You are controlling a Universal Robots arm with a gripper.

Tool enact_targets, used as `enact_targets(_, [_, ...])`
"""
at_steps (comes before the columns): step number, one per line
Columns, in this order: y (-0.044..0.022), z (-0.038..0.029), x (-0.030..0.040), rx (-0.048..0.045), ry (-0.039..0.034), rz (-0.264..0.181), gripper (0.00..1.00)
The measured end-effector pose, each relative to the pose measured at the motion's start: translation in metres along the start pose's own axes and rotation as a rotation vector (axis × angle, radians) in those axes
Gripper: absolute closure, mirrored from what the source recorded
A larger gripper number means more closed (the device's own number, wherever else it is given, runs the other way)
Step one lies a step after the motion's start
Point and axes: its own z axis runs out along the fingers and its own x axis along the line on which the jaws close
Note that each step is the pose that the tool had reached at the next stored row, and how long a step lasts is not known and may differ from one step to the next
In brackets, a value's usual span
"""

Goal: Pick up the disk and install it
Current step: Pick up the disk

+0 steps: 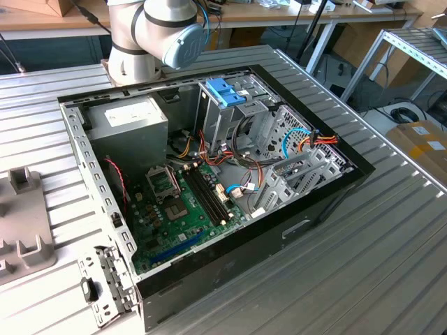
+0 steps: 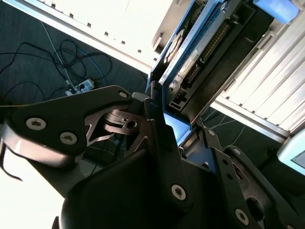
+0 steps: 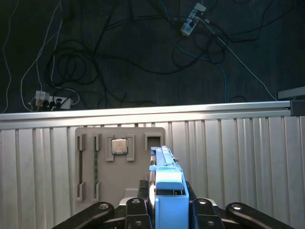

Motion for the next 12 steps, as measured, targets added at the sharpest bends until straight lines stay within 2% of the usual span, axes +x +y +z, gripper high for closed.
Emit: enact_targets(12, [0.0005,-0.0107,-0.0003,0.0000,-0.0011,0.000,0.63])
